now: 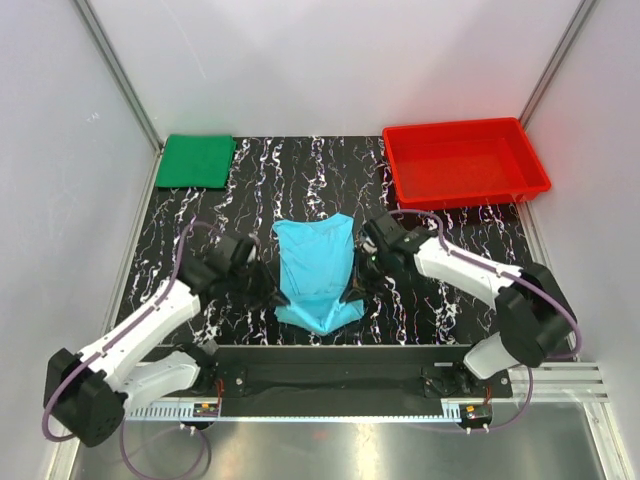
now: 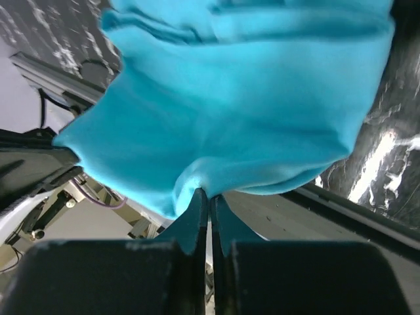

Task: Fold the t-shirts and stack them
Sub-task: Fold the tshirt

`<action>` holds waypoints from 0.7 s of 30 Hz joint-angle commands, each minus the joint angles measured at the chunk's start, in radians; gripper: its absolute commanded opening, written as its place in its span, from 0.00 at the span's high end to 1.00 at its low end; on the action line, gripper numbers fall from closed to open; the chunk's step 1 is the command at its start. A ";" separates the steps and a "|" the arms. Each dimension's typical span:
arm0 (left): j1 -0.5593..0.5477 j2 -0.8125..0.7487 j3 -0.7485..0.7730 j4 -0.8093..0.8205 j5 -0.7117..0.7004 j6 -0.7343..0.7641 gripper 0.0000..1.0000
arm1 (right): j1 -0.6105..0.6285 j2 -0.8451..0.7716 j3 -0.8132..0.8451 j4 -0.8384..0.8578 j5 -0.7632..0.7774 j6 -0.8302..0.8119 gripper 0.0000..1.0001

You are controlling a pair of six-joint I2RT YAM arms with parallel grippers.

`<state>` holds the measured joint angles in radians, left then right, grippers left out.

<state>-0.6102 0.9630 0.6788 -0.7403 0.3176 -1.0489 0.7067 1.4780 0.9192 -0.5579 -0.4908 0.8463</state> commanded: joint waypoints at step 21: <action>0.437 0.489 0.530 0.147 0.207 0.343 1.00 | -0.337 0.343 0.498 -0.116 -0.296 -0.216 1.00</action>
<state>-0.1974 1.4250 1.1114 -0.6670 0.4721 -0.7395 0.4099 1.8011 1.3571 -0.6724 -0.7120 0.6464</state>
